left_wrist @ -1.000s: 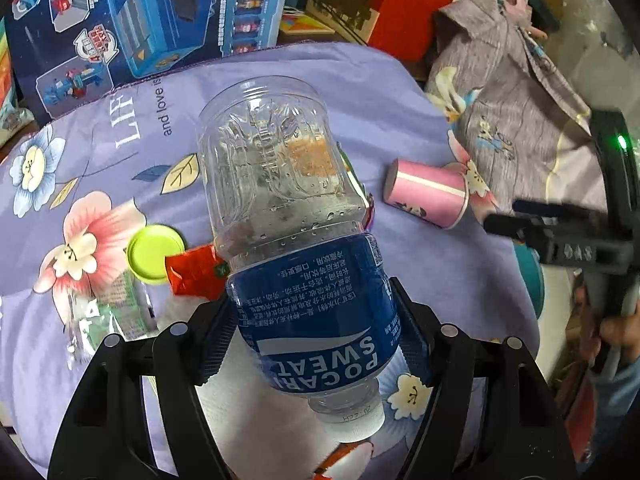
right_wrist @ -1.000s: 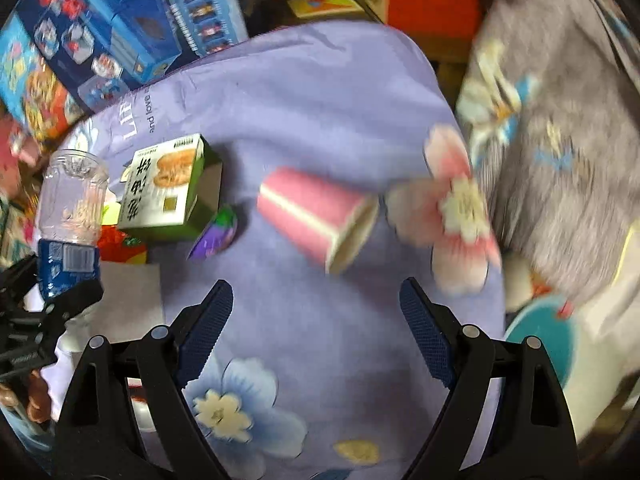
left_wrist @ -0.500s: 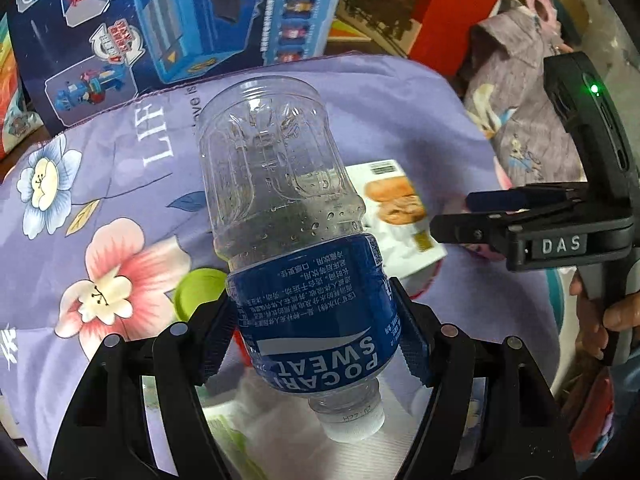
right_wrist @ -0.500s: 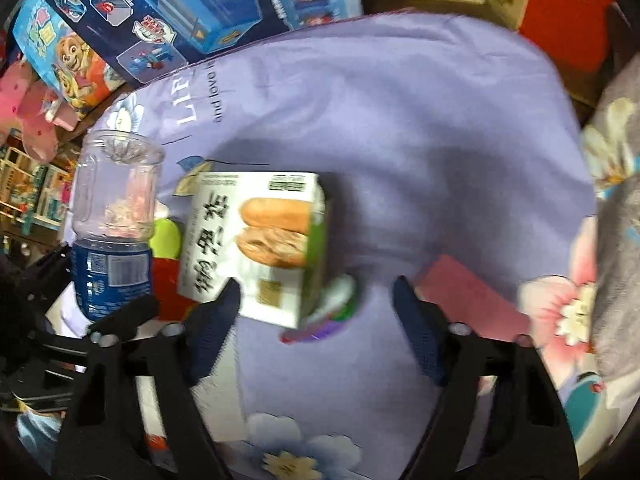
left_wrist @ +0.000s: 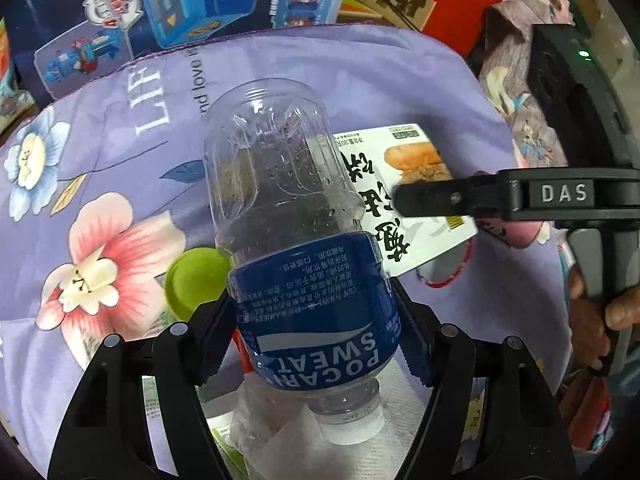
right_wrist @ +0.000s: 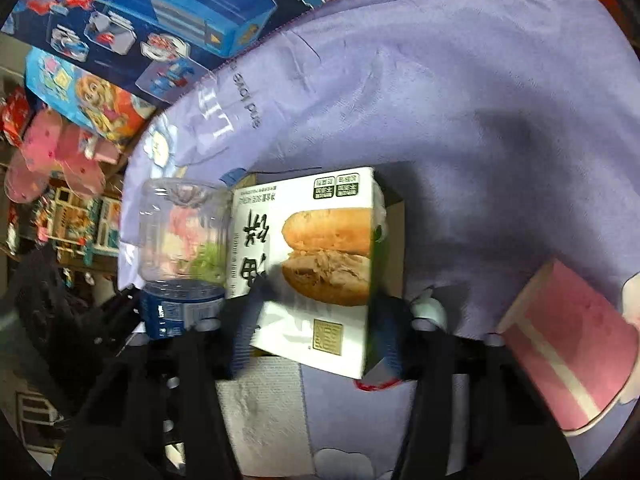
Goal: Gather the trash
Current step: 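Grasp the green snack box with the right gripper while the left gripper holds the bottle, then carry the snack box and bottle over the wastebasket and open both grippers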
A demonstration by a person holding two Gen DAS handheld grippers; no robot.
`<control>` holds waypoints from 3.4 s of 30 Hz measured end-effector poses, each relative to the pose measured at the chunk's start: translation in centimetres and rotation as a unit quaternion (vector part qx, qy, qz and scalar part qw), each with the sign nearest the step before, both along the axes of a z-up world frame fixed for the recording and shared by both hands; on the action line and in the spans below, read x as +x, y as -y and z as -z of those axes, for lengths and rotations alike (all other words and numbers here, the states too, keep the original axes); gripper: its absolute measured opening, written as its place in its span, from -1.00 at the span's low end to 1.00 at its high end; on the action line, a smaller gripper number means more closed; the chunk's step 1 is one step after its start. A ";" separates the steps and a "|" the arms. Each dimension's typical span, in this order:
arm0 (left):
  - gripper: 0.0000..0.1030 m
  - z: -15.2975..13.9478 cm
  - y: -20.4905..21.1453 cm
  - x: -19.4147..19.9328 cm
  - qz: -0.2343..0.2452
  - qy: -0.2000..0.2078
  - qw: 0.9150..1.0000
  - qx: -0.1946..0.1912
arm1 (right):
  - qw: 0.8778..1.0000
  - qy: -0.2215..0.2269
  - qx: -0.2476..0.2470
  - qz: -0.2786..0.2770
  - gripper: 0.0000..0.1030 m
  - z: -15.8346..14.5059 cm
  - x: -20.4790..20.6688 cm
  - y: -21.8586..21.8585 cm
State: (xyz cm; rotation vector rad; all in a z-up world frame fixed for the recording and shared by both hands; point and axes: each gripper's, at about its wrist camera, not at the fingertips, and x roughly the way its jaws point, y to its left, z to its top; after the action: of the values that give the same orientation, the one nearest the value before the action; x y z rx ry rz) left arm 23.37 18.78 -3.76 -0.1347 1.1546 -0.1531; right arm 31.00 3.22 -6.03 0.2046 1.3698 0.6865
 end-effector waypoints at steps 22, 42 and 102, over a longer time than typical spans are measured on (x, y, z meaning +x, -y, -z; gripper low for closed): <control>0.39 -3.3 0.5 -6.1 -0.024 0.027 0.999 -0.014 | 0.996 0.083 -0.021 -0.022 -0.96 -5.1 -6.3 -1.7; 0.39 -7.2 21.9 -10.0 0.177 0.073 0.981 -0.011 | 0.963 0.138 0.032 0.229 -0.96 -12.2 -17.5 29.2; 0.44 3.7 51.8 -7.9 0.370 -0.054 0.927 0.017 | 0.894 0.001 -0.026 0.446 0.44 1.5 -23.6 53.5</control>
State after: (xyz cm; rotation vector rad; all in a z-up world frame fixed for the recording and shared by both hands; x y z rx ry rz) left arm 15.50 -33.02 -7.47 0.3386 1.2730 -0.8020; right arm 7.36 -50.23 -7.50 0.7337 1.1214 -0.1259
